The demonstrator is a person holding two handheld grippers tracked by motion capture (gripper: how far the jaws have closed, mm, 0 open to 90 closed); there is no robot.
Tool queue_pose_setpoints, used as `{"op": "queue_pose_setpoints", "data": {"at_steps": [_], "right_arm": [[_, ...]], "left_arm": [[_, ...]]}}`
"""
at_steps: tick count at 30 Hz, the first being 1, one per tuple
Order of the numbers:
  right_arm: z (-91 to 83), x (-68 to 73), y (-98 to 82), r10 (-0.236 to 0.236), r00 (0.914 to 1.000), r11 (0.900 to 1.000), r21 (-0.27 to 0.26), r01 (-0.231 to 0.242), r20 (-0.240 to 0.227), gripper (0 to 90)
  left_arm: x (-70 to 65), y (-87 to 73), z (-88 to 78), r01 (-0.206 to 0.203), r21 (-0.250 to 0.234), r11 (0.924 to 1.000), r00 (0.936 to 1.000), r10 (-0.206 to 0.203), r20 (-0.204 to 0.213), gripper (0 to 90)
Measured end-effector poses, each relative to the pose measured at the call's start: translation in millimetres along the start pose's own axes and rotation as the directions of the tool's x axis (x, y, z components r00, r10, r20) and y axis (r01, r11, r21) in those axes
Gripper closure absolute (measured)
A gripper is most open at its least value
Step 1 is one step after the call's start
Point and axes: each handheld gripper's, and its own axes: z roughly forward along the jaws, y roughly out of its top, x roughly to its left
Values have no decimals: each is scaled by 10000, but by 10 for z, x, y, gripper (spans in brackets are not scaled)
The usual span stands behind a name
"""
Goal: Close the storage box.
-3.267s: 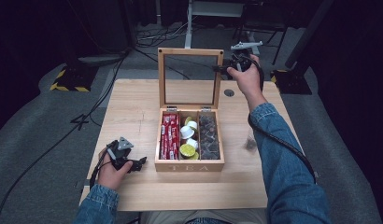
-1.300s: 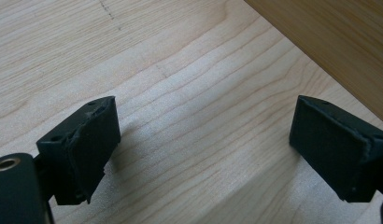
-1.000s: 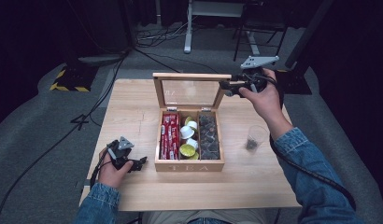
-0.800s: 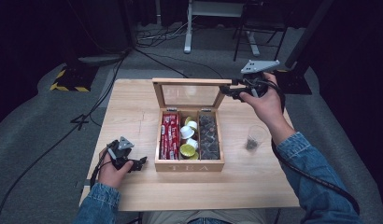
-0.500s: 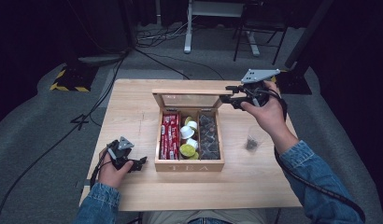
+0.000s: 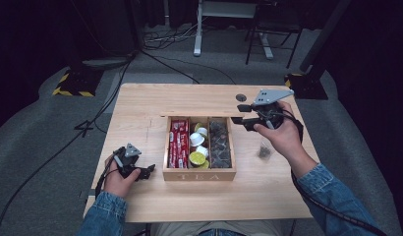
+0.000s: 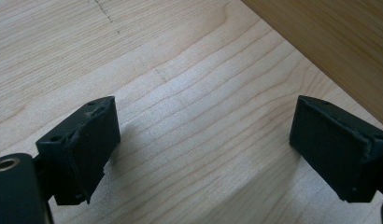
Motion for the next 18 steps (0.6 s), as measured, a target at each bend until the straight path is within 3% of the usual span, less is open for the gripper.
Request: {"op": "queue_pose_setpoints", "data": {"at_steps": [8,14,18], "right_arm": [[-1,142,-125,-432,9991,9988,230,432,4,488],[4,239,-215,-1060,9943,9939,298,1058,72,480],[14,291,-277,-1141,9934,9928,377,1137,77,461]], "left_arm": [[0,3,6,23,-38,10000,10000,-23,38,90],[-3,2,5,33,-43,10000,10000,-33,14,91],[-5,2,6,53,-46,10000,10000,-53,29,91]]}}
